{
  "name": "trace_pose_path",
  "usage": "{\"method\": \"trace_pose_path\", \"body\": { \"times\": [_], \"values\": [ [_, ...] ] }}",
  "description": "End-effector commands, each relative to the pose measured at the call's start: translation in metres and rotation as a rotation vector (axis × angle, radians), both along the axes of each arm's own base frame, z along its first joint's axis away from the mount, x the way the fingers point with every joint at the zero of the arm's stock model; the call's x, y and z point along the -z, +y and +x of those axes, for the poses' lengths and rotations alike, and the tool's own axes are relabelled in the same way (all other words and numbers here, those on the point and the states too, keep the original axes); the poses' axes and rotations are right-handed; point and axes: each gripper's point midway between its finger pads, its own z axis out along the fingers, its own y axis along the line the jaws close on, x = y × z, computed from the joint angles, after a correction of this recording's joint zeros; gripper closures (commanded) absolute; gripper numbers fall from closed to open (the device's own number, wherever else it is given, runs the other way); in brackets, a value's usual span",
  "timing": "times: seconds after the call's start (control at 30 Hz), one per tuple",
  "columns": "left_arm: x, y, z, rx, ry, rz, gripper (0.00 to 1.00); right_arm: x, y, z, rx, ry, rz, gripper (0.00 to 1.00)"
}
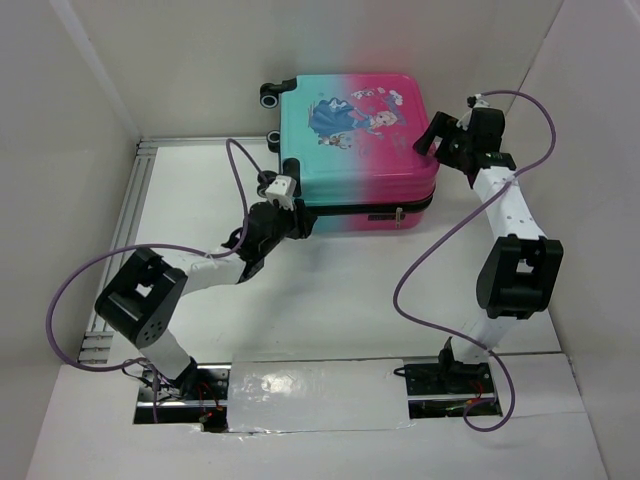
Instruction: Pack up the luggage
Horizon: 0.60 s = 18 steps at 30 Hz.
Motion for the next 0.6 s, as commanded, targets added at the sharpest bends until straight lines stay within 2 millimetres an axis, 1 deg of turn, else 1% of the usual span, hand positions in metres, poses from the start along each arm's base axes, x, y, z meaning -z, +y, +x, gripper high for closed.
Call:
{"method": "trace_pose_path", "body": {
  "times": [0.0, 0.03, 0.07, 0.1, 0.13, 0.17, 0.2, 0.23, 0.37, 0.47, 0.5, 0.53, 0.57],
  "values": [
    [0.036, 0.011, 0.003, -0.100, 0.110, 0.087, 0.44, -0.008, 0.008, 0.009, -0.019, -0.036, -0.010, 0.03],
    [0.039, 0.014, 0.003, -0.116, 0.117, 0.098, 0.48, -0.003, 0.006, 0.011, -0.011, -0.027, -0.013, 0.03],
    [0.042, 0.011, 0.002, -0.123, 0.132, 0.103, 0.50, -0.003, 0.011, 0.011, -0.020, -0.027, -0.013, 0.03],
    [0.050, 0.013, -0.002, -0.137, 0.155, 0.133, 0.50, -0.003, 0.011, 0.011, -0.020, -0.027, -0.013, 0.03],
    [0.052, 0.016, -0.003, -0.160, 0.170, 0.125, 0.50, -0.007, 0.011, 0.012, -0.024, -0.038, -0.022, 0.03],
    [0.058, 0.016, -0.008, -0.168, 0.184, 0.130, 0.50, -0.007, 0.011, 0.012, -0.024, -0.038, -0.022, 0.03],
    [0.056, 0.016, -0.009, -0.175, 0.182, 0.100, 0.48, -0.007, 0.009, 0.012, -0.016, -0.037, -0.026, 0.03],
    [0.058, 0.017, -0.011, -0.175, 0.179, 0.097, 0.47, -0.001, 0.009, 0.011, -0.016, -0.025, -0.025, 0.03],
    [0.058, 0.013, -0.012, -0.163, 0.199, 0.081, 0.40, -0.002, 0.011, 0.010, -0.026, -0.026, -0.020, 0.03],
    [0.055, 0.010, -0.012, -0.163, 0.187, 0.077, 0.39, -0.002, 0.011, 0.010, -0.026, -0.026, -0.020, 0.03],
    [0.053, 0.009, -0.011, -0.163, 0.179, 0.070, 0.39, 0.002, 0.011, 0.009, -0.026, -0.017, -0.020, 0.03],
    [0.053, 0.009, -0.011, -0.163, 0.179, 0.070, 0.39, -0.005, 0.011, 0.009, -0.025, -0.038, -0.021, 0.03],
    [0.046, 0.007, -0.007, -0.159, 0.160, 0.068, 0.39, -0.005, 0.011, 0.009, -0.025, -0.038, -0.021, 0.03]
  ]
}}
